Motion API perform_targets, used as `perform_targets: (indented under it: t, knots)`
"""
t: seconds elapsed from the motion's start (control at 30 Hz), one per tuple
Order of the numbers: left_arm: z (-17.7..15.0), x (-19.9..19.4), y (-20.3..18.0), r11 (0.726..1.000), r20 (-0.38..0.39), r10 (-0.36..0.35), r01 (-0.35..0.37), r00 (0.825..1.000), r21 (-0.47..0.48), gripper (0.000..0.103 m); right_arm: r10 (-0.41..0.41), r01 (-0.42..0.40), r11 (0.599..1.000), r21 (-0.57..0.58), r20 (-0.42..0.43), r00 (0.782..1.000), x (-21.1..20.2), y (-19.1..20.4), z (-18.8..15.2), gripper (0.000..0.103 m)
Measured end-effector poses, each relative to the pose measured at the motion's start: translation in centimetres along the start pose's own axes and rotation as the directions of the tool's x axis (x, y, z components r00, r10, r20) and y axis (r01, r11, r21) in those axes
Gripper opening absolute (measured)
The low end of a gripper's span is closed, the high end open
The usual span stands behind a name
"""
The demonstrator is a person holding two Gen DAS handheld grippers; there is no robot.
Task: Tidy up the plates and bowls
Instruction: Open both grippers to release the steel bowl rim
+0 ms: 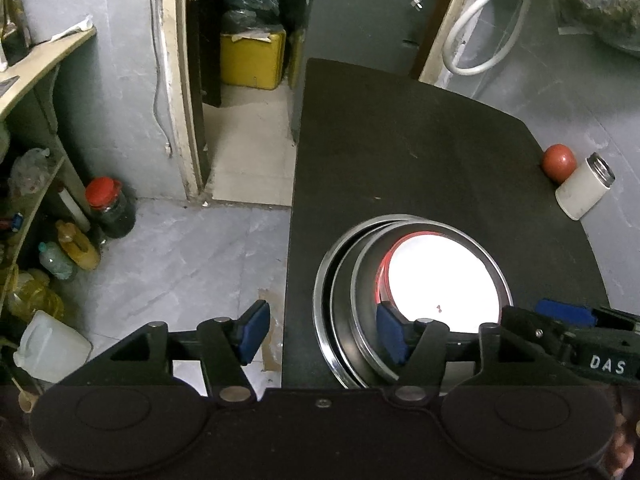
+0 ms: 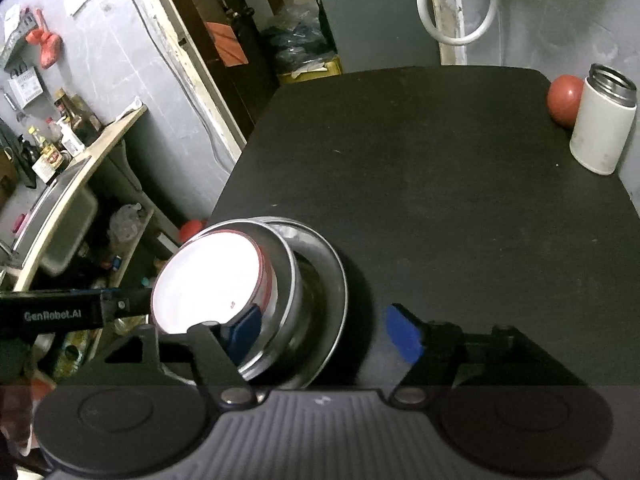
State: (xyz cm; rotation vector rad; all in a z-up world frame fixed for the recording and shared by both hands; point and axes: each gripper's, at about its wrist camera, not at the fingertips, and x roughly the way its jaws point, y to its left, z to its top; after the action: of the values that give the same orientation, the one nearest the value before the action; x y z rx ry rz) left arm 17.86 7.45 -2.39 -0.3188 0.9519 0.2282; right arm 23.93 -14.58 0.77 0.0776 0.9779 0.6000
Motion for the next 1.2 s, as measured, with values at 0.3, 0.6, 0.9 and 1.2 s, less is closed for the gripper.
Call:
perform_targets:
  t: [0.3, 0.6, 0.9, 1.2]
  knots:
    - [-0.4, -1.9, -0.5, 1.000, 0.073, 0.020, -0.020, 0.997, -0.009, 0.086, 0.023, -0.023, 1.000, -0.013, 0.050, 0.998, -1.8, -0.7, -0.2, 0.087]
    - [-1.7, -3.2, -2.2, 0.998, 0.089, 0.055, -0.053, 0.995, -0.026, 0.100, 0.078, -0.077, 0.997, -0.017, 0.104, 0.992, -3.8, -2.1, -0.8, 0.098]
    - [-3.1, -5.1, -3.3, 0.995, 0.117, 0.099, -0.096, 0.988, -0.026, 0.102, 0.117, -0.121, 0.992, 0.017, 0.173, 0.978, -5.3, -2.5, -1.7, 0.102]
    - [-4.0, -6.6, -3.0, 0.997, 0.156, 0.077, -0.077, 0.985, -0.001, 0.102, 0.095, -0.100, 0.995, 0.015, 0.203, 0.974, -6.6, -1.4, -2.4, 0.103]
